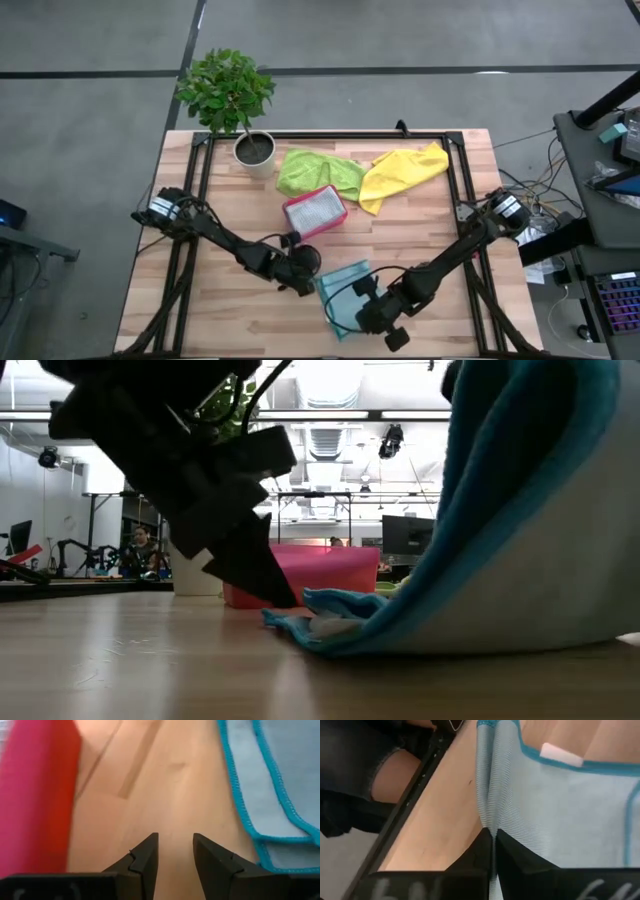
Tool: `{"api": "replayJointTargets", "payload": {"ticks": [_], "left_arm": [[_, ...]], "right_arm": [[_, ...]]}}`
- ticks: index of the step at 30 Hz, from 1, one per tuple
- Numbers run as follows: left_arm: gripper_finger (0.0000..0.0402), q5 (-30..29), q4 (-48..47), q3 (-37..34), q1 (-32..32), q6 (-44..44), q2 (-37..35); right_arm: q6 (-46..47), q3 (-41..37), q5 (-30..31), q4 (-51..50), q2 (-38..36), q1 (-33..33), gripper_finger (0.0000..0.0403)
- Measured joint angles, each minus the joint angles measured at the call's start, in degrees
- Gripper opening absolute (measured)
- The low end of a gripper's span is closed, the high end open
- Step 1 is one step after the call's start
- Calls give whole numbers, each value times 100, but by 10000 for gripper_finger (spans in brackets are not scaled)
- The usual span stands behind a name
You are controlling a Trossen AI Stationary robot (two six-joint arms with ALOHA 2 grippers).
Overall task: Fold microfiber towels
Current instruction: Fold the blue microfiber cloth
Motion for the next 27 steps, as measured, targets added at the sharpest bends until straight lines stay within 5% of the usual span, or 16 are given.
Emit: {"api": "replayJointTargets", "payload": {"ticks": [8, 27], "left_arm": [[107, 364, 895, -229, -47, 322, 192], [107, 516, 1014, -226, -56, 457, 249]], "right_arm": [[-686, 287, 23, -462, -2, -505, 9], [-1238, -71, 599, -102, 26, -1721, 9]]}}
